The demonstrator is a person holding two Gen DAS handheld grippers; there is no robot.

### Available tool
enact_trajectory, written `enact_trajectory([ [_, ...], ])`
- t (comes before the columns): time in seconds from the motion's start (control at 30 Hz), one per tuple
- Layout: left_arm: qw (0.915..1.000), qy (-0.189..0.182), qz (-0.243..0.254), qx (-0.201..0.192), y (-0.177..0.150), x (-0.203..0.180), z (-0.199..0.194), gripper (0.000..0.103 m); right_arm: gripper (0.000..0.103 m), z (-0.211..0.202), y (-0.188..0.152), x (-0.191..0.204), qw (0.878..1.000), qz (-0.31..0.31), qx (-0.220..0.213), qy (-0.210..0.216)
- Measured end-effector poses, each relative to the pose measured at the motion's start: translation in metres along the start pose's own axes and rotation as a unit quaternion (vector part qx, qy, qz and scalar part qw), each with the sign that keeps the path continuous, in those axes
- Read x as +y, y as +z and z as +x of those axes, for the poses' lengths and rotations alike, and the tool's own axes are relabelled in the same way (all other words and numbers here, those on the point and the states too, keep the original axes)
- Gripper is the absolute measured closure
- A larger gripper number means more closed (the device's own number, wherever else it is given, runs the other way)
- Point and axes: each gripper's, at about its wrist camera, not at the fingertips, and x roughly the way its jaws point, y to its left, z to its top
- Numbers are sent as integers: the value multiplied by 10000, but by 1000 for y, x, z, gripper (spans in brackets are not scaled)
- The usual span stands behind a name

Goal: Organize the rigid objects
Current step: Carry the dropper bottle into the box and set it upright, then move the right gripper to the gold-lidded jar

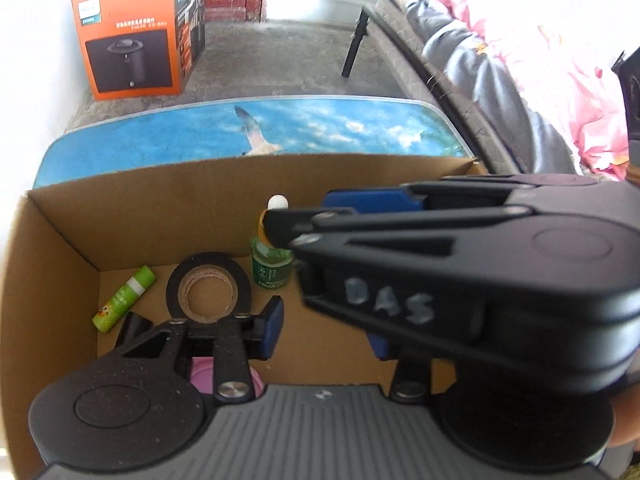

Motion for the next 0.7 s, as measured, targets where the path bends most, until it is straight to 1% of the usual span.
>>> enact_trajectory([
  [0.03, 10000, -31, 10, -61, -3, -1, -8, 54, 63, -11, -1, 3, 10000, -15, -84, -13],
  [0.07, 9999, -75, 18, -127, -6, -1, -17, 52, 62, -22, -2, 7, 9999, -21, -169, -16],
  [0.13, 9995, -171, 30, -269, -14, -1, -36, 46, 61, -51, -7, 15, 9993, -22, -384, 2],
  [0.17, 9992, -216, 39, -345, -19, 0, -47, 44, 60, -68, -11, 20, 9987, -13, -508, 25],
  [0.23, 9982, -292, 142, -505, -33, 0, -70, 37, 58, -104, -21, 31, 9970, 4, -779, 44],
  [0.27, 9977, -288, 209, -584, -41, 0, -81, 35, 56, -120, -27, 35, 9959, 0, -905, 65],
  [0.33, 9964, -294, 310, -731, -61, 2, -103, 24, 53, -156, -46, 46, 9928, 25, -1193, 133],
  [0.43, 9942, -410, 384, -921, -96, 7, -132, 19, 50, -193, -80, 58, 9888, 199, -1449, 297],
  [0.5, 9927, -481, 422, -1021, -120, 10, -146, 14, 49, -206, -105, 63, 9869, 390, -1495, 473],
  [0.57, 9917, -491, 497, -1079, -144, 11, -155, 13, 49, -210, -130, 66, 9854, 614, -1472, 603],
  [0.7, 9906, -546, 687, -1051, -191, 9, -155, 11, 48, -194, -175, 69, 9836, 1067, -1295, 661],
])
